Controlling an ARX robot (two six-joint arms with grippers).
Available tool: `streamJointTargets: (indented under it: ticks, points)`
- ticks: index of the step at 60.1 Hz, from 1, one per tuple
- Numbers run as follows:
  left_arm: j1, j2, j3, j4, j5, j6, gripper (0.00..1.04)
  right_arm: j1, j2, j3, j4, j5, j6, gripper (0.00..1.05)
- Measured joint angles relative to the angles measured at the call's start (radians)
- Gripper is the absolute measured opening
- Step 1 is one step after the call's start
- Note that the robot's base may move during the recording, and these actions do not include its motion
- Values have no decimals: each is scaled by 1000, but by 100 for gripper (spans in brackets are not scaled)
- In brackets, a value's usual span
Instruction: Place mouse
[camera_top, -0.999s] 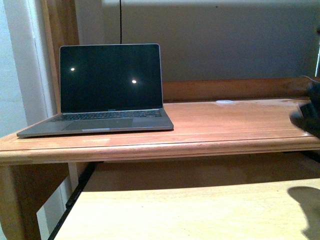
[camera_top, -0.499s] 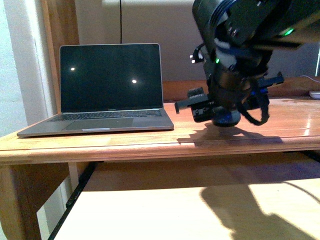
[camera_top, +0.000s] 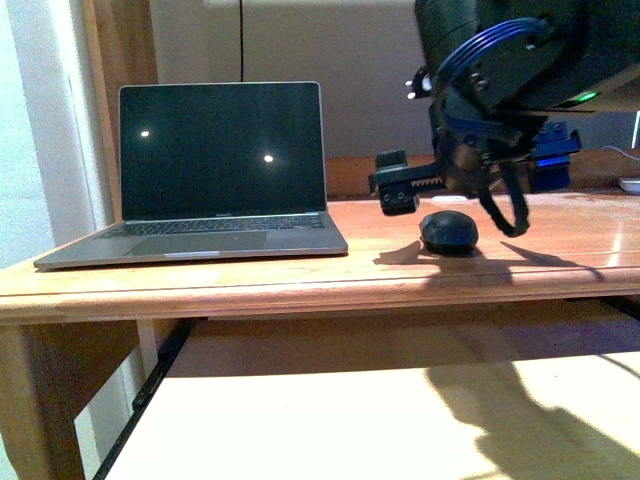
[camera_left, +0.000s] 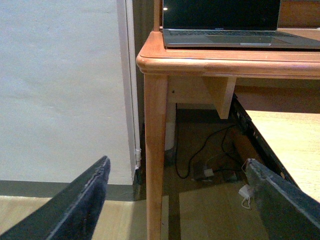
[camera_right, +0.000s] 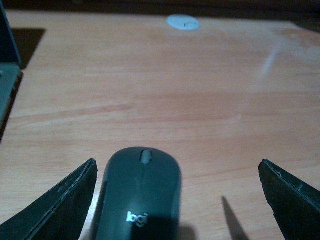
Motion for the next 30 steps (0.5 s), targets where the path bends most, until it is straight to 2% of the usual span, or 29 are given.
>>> streamJointTargets:
  ticks: [4,8,17,23,25,28,30]
  points:
    - [0,0,0,0,0,0,99,-38,-95,-104,76,-81,-7,97]
    - [0,0,0,0,0,0,96,-86,-214,-222,129,-187,-20,97]
    - [0,0,0,0,0,0,97,-250,-541,-536,184,-531,-66,97]
    - [0,0,0,0,0,0,97,-402,-726,-740,186,-782,-123,97]
    - [0,0,0,0,0,0,97,-480,-792,-826,186,-895,-153,97]
    - [0,0,0,0,0,0,97,-564,-844,-902,174,-1008,-188,97]
    - [0,0,0,0,0,0,97,-650,-882,-967,148,-1104,-224,97]
